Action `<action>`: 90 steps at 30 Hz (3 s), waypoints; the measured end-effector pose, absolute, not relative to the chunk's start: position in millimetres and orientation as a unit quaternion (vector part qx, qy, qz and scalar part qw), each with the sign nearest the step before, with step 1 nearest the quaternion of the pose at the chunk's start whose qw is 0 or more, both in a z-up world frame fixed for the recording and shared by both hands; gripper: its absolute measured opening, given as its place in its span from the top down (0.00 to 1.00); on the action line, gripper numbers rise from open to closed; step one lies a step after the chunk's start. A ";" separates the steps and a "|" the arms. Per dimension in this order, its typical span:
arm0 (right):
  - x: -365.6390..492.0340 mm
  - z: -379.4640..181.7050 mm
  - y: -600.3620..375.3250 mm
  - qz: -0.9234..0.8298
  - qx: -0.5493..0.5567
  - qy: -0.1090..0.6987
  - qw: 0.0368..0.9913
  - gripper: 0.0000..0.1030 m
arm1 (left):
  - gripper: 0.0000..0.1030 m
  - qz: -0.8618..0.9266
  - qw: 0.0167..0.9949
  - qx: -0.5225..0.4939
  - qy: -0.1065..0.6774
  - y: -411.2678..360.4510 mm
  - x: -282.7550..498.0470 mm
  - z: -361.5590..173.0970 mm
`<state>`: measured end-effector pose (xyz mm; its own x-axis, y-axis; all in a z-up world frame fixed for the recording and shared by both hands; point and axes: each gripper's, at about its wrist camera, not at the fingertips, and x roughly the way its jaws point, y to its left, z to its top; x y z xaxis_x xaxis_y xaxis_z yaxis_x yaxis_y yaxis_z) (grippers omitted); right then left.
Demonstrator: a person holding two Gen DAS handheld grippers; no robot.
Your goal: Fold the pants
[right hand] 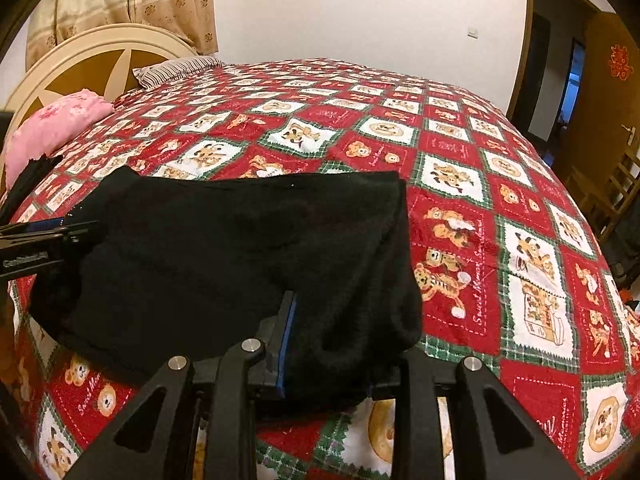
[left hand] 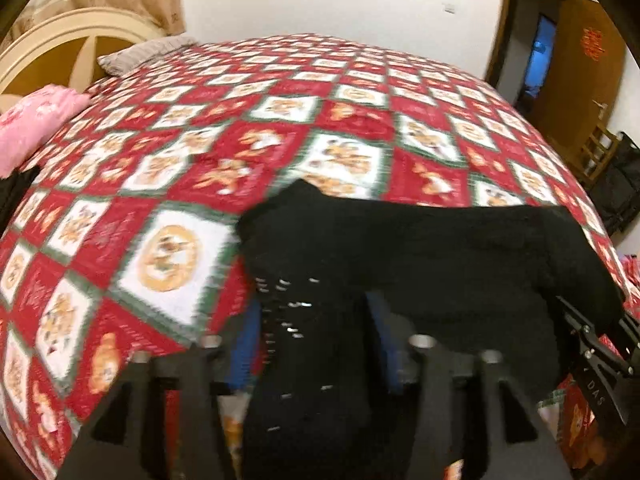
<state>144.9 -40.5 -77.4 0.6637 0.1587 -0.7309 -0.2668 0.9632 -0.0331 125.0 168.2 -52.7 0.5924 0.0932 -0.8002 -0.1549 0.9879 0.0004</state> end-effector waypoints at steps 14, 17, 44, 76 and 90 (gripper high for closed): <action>109.0 -47.5 -74.8 0.088 -0.005 0.351 0.932 0.45 | 0.00 0.174 0.881 0.008 0.440 221.5 88.2 -38.7; 89.7 -29.7 -76.8 0.047 -0.011 0.308 0.950 0.45 | 0.00 0.156 0.892 0.012 0.423 214.5 87.6 -28.8; 102.4 -74.1 -36.5 0.060 -0.098 0.360 0.926 0.78 | 0.00 0.085 0.902 0.025 0.423 135.6 101.9 -68.5; 7.4 -81.1 -60.0 0.048 0.026 0.457 0.888 0.39 | 0.00 0.057 0.879 0.016 0.474 123.5 32.1 -73.9; -46.0 -27.4 -65.5 0.025 0.051 0.431 0.901 0.39 | 0.00 0.029 0.898 -0.003 0.439 119.5 -17.6 -34.4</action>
